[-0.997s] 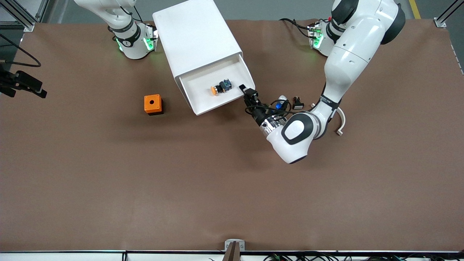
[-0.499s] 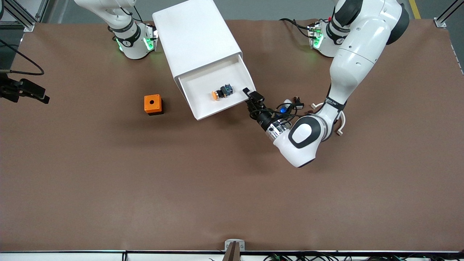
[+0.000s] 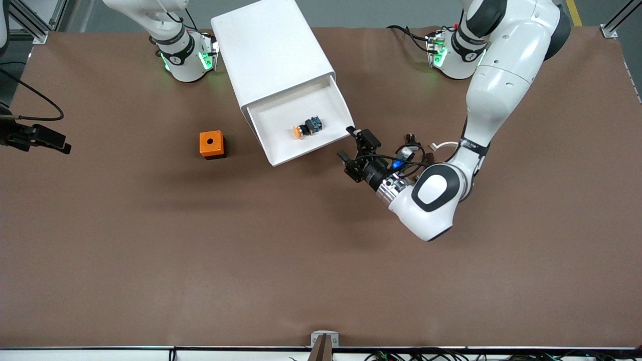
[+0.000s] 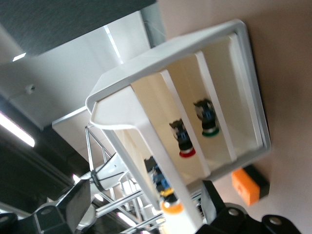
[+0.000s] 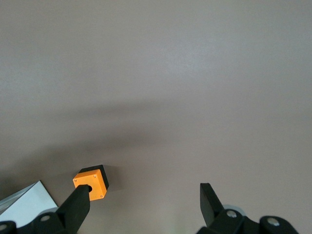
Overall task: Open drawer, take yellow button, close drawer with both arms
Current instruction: 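Release the handle and withdraw the left gripper from the drawer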
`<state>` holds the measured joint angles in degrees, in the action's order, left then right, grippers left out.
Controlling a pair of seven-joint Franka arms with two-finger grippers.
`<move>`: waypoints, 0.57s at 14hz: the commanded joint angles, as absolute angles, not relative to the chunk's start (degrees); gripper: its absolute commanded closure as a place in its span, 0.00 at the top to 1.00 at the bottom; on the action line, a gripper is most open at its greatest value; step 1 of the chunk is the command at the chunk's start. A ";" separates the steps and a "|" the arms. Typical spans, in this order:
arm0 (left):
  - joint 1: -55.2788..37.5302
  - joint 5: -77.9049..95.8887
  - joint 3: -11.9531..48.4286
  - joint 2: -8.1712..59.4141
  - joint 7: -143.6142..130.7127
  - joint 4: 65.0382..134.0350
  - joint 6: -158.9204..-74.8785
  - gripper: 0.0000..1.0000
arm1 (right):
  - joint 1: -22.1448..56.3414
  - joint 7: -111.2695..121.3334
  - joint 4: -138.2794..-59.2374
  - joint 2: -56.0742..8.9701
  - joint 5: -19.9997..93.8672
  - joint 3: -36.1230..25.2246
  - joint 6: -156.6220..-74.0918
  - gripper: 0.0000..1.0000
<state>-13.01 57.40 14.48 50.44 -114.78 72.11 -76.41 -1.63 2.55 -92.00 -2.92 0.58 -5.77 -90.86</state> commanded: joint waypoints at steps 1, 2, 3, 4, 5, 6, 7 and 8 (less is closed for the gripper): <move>-12.83 57.57 12.49 50.54 -104.55 69.00 -75.76 0.99 | -1.85 2.46 -90.61 -3.34 0.00 -5.19 -89.74 1.00; -13.18 56.52 11.18 50.10 -99.46 67.95 -75.85 0.99 | -1.76 2.37 -90.62 -3.34 0.00 -5.19 -89.48 1.00; -13.36 53.99 10.55 49.58 -94.01 66.98 -75.85 0.99 | -1.58 2.29 -90.62 -3.25 0.00 -5.19 -89.47 1.00; -13.19 51.62 10.46 48.44 -88.56 66.71 -76.11 0.99 | -1.50 1.59 -90.62 -3.25 0.09 -5.01 -89.30 1.00; -12.84 48.72 10.46 47.04 -82.76 66.71 -76.29 0.99 | -0.97 -1.81 -90.62 -3.16 0.26 -5.01 -88.43 1.00; -12.83 45.99 10.11 45.89 -79.05 66.71 -76.81 0.99 | -0.27 -5.06 -90.44 -3.16 0.35 -4.92 -87.63 1.00; -12.83 42.66 10.02 44.75 -75.62 66.71 -77.69 0.99 | -0.09 -4.92 -90.35 -3.16 0.44 -5.01 -87.37 1.00; -12.83 39.06 10.02 43.87 -72.80 66.71 -78.91 0.99 | -0.17 -3.62 -90.35 -3.25 0.70 -5.01 -87.36 1.00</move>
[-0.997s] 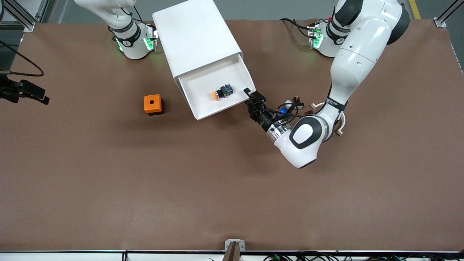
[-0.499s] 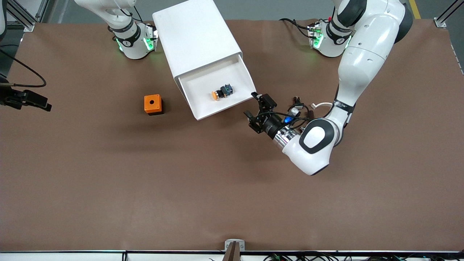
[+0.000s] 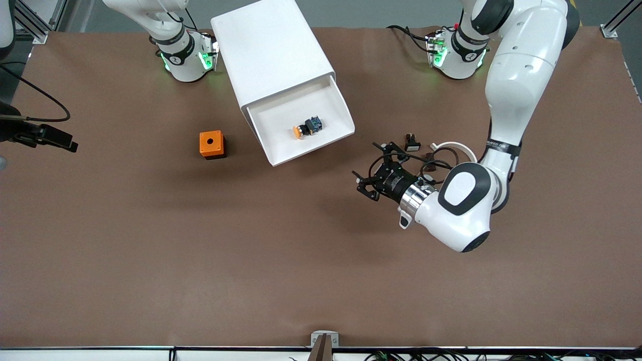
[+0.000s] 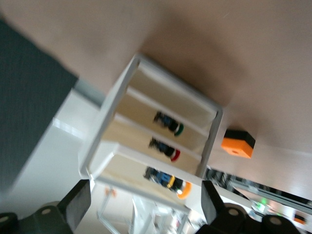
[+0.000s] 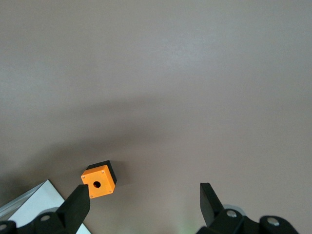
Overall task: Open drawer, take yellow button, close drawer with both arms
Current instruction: 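Release the handle and withdraw the left gripper from the drawer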
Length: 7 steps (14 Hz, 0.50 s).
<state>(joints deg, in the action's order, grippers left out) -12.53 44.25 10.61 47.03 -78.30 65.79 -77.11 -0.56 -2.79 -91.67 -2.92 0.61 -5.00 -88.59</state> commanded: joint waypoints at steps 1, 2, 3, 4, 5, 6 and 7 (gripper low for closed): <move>-12.92 35.72 10.02 43.07 -70.60 66.71 -80.75 0.99 | 0.00 -3.17 -90.35 -3.25 0.62 -5.01 -87.36 1.00; -13.09 32.38 9.93 42.11 -68.49 66.80 -82.86 0.99 | 0.17 -3.60 -90.44 -3.25 0.18 -5.01 -87.19 1.00; -13.36 28.78 9.93 41.14 -66.73 66.80 -85.23 0.99 | 0.09 -3.95 -90.44 -3.25 0.26 -5.01 -86.93 1.00; -13.53 25.52 10.11 40.26 -65.84 66.80 -87.52 0.99 | 0.17 -4.39 -90.61 -3.25 0.70 -5.01 -86.92 1.00; -13.54 22.53 10.46 39.56 -65.83 66.97 -89.80 0.99 | 0.26 -5.35 -90.53 -3.25 1.14 -4.92 -87.01 1.00; -13.62 19.80 10.63 39.55 -65.74 66.97 -91.13 0.99 | 0.96 -7.19 -90.53 -3.25 1.32 -4.83 -86.92 1.00; -13.80 17.43 10.72 39.03 -65.22 66.97 -92.36 0.99 | 1.75 -8.69 -90.61 -3.08 1.32 -4.75 -86.31 1.00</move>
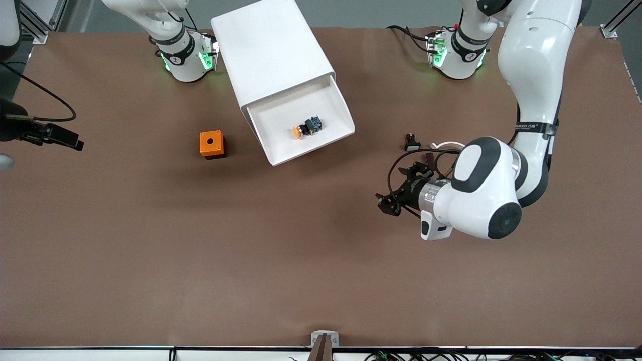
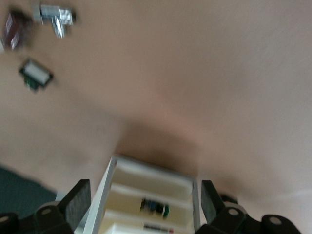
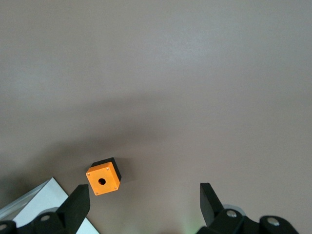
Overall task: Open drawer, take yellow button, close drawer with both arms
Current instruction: 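Release the handle and withdraw the left gripper from the drawer, then move the right gripper over the orange button in the drawer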
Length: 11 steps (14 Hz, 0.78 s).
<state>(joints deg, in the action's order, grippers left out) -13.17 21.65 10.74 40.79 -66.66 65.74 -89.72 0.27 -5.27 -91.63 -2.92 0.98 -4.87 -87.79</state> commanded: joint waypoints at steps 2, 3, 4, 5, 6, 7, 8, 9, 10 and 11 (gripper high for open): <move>-13.98 13.20 10.81 38.32 -63.12 67.06 -95.00 0.99 | 2.81 -8.96 -90.79 -2.64 2.98 -4.75 -84.91 1.00; -13.97 11.79 10.81 38.32 -61.37 67.06 -96.40 0.99 | 3.16 -10.01 -90.97 -2.29 3.51 -4.75 -84.73 1.00; -14.06 10.12 10.81 38.23 -59.52 67.06 -97.72 0.99 | 4.03 -12.89 -90.97 -2.20 3.52 -4.75 -84.20 1.00; -14.50 7.93 10.81 38.23 -57.94 67.15 -98.52 0.99 | 5.09 -15.53 -90.97 -1.76 3.60 -4.75 -84.03 1.00; -14.59 6.08 10.90 38.15 -56.88 67.15 -99.05 0.99 | 6.14 -17.64 -90.97 -1.58 3.60 -4.75 -83.68 1.00; -14.76 4.50 10.99 37.45 -55.39 67.24 -99.40 0.99 | 7.46 -20.19 -90.97 -1.32 3.60 -4.75 -83.50 1.00; -14.77 2.83 11.60 37.18 -54.07 67.32 -99.93 0.99 | 8.34 -22.39 -91.05 -1.06 3.60 -4.75 -83.50 1.00; -14.77 0.72 12.12 36.66 -52.40 67.41 -100.54 0.99 | 9.57 -25.02 -91.05 -0.79 3.86 -4.66 -83.50 1.00; -14.68 -1.82 12.82 36.48 -50.73 67.76 -101.33 0.99 | 10.45 -27.31 -91.14 -0.36 4.82 -4.75 -83.50 1.00; -14.68 -4.28 13.27 36.47 -49.84 67.85 -101.60 0.99 | 11.24 -29.86 -91.40 0.26 5.62 -4.75 -83.50 1.00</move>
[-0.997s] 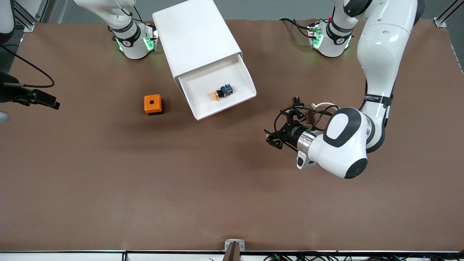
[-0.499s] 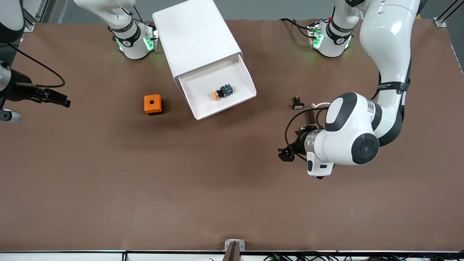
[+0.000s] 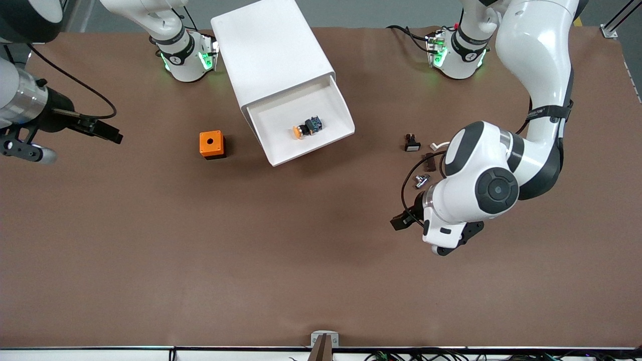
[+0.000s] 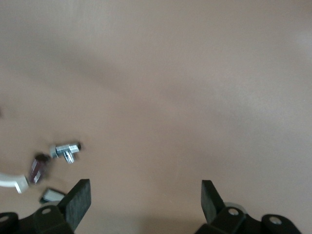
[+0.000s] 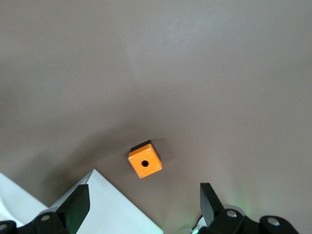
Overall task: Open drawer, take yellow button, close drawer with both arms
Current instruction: 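Move the right gripper over the orange button in the drawer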
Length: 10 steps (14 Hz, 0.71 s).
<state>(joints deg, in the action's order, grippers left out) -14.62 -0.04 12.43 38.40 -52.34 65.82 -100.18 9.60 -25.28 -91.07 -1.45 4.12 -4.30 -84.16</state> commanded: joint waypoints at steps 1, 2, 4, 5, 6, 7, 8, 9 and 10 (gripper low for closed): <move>-14.68 -5.79 13.36 36.39 -49.83 67.85 -101.69 1.00 | 12.56 -32.41 -91.67 0.61 5.71 -4.75 -83.50 1.00; -14.76 -6.58 13.36 36.39 -49.83 67.85 -101.78 1.00 | 14.05 -34.95 -91.67 1.05 5.71 -4.75 -83.50 1.00; -14.59 -6.77 13.88 36.39 -50.62 67.85 -101.69 1.00 | 17.03 -40.66 -91.84 1.32 5.71 -4.75 -83.50 1.00; -14.24 -6.59 14.93 36.30 -50.36 67.85 -101.60 1.00 | 18.79 -44.09 -92.19 1.49 5.63 -4.75 -83.67 1.00; -14.15 -6.68 15.38 36.39 -50.45 67.85 -101.60 1.00 | 20.64 -47.60 -92.20 1.49 5.63 -4.75 -83.85 1.00; -14.32 -6.68 15.38 36.39 -50.36 67.85 -101.60 1.00 | 22.39 -50.86 -92.28 1.41 5.54 -4.75 -84.20 1.00; -14.41 -6.59 15.38 36.39 -50.36 67.85 -101.60 1.00 | 24.67 -54.28 -92.63 1.23 5.19 -4.75 -85.07 1.00; -14.41 -6.59 15.38 36.39 -50.45 67.85 -101.60 1.00 | 26.52 -57.62 -93.16 1.14 5.10 -4.75 -86.04 1.00; -14.33 -6.59 15.38 36.47 -50.45 67.85 -101.60 1.00 | 28.02 -60.35 -93.77 1.06 5.01 -4.75 -87.26 1.00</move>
